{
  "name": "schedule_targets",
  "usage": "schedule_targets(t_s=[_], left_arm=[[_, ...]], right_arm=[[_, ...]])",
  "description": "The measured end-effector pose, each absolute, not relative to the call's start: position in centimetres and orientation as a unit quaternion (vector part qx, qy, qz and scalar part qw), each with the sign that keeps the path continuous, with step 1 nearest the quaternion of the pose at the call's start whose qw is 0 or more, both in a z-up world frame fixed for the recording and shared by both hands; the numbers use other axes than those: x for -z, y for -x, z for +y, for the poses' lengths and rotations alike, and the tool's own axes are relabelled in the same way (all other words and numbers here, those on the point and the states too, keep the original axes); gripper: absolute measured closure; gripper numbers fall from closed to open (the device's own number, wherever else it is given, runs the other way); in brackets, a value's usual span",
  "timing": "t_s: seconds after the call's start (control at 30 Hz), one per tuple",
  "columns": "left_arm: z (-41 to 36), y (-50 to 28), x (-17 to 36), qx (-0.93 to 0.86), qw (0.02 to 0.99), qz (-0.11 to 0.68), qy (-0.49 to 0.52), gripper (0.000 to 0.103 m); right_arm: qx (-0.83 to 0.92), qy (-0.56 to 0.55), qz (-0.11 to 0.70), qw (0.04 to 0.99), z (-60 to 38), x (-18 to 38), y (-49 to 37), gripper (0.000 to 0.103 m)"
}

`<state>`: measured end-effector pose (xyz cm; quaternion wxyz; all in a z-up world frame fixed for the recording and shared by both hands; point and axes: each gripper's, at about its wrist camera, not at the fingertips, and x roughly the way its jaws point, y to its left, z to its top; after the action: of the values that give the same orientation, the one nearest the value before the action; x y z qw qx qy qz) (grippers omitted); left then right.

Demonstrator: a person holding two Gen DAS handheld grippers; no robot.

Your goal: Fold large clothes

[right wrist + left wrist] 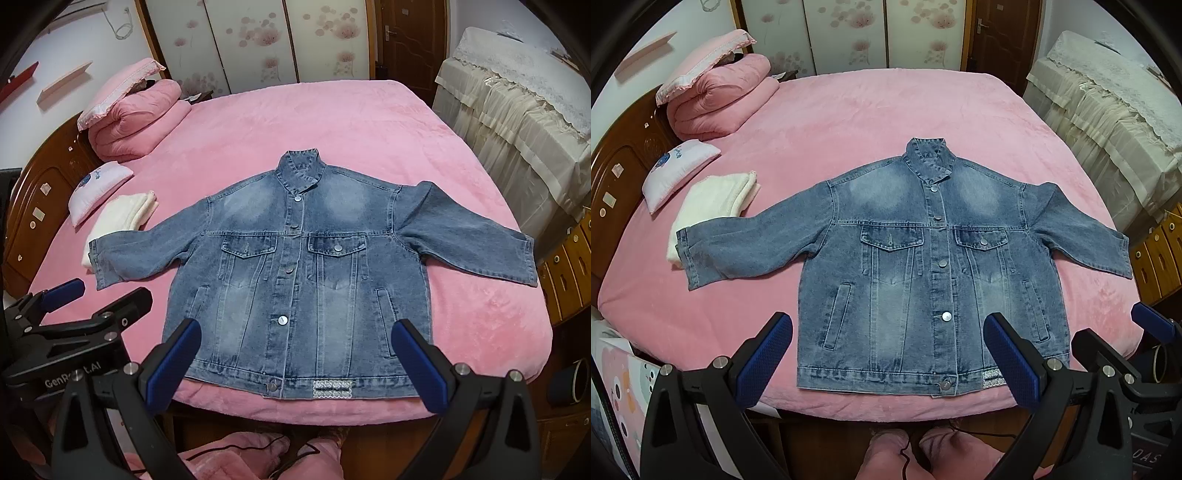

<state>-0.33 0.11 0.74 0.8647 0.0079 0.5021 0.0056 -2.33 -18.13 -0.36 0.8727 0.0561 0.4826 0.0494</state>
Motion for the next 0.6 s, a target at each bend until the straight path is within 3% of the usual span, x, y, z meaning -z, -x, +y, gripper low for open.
schedule_targets(t_s=[0.6], left_arm=[[-0.4, 0.11, -0.5, -0.008, 0.865, 0.502, -0.007, 0.001]], right_arm=[[-0.05, -0.054, 0.485, 0.871, -18.9, 0.77, 2.25, 0.0]])
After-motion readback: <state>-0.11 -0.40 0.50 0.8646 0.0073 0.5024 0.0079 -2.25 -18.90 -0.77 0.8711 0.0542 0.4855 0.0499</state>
